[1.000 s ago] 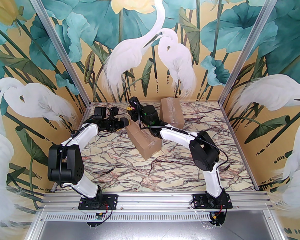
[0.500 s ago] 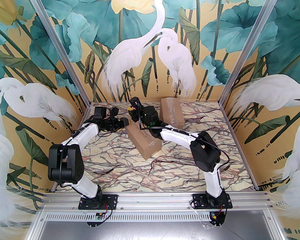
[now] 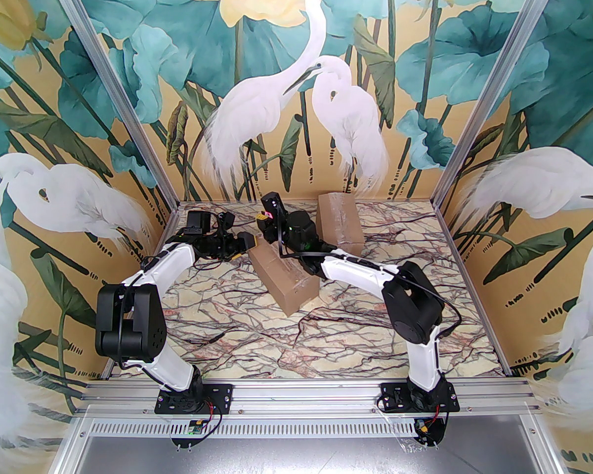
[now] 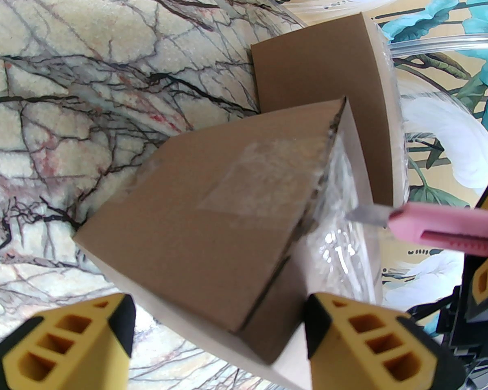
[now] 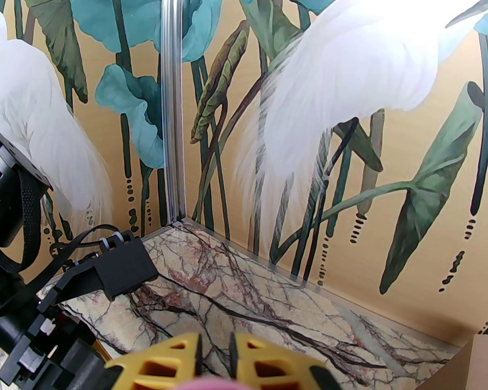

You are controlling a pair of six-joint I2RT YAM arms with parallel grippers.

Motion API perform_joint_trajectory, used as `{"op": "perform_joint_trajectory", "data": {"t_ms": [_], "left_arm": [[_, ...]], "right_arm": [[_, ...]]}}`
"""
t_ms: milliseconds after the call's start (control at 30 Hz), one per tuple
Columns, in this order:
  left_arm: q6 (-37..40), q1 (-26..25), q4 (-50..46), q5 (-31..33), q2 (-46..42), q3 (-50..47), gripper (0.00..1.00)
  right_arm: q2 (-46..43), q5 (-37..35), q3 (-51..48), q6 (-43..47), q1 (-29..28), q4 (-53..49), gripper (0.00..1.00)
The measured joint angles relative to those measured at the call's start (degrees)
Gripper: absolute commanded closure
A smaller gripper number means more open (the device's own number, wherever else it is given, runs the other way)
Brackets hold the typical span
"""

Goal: Unpack the express box

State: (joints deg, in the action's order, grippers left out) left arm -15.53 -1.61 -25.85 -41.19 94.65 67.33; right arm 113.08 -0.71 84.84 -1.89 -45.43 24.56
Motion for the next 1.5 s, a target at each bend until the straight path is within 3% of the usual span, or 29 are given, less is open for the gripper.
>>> {"op": "perform_joint_trajectory", "data": {"t_ms": [1000, 1200, 1367, 1500], "left_arm": [[-2.49, -0.07, 0.0, -0.59, 0.72, 0.55, 0.31], [-2.54, -0.22, -0.04, -0.37, 0.72, 0.57, 0.21], [0.87, -0.24, -3.89, 2.45, 0.66, 2.89, 0.15], [5.6, -0.26, -7.78, 5.01, 0.68, 7.43, 0.22]], "right_arm": [[-5.77, -2.54, -3.61, -5.03, -0.37, -7.67, 1.0], [-6.29, -2.58, -4.26, -5.46, -0.37, -7.67, 1.0], [-6.36, -2.71, -4.26, -5.42, -0.46, -7.67, 1.0], [-6.64, -2.67, -4.26, -5.4, -0.83, -8.09, 1.0]]}}
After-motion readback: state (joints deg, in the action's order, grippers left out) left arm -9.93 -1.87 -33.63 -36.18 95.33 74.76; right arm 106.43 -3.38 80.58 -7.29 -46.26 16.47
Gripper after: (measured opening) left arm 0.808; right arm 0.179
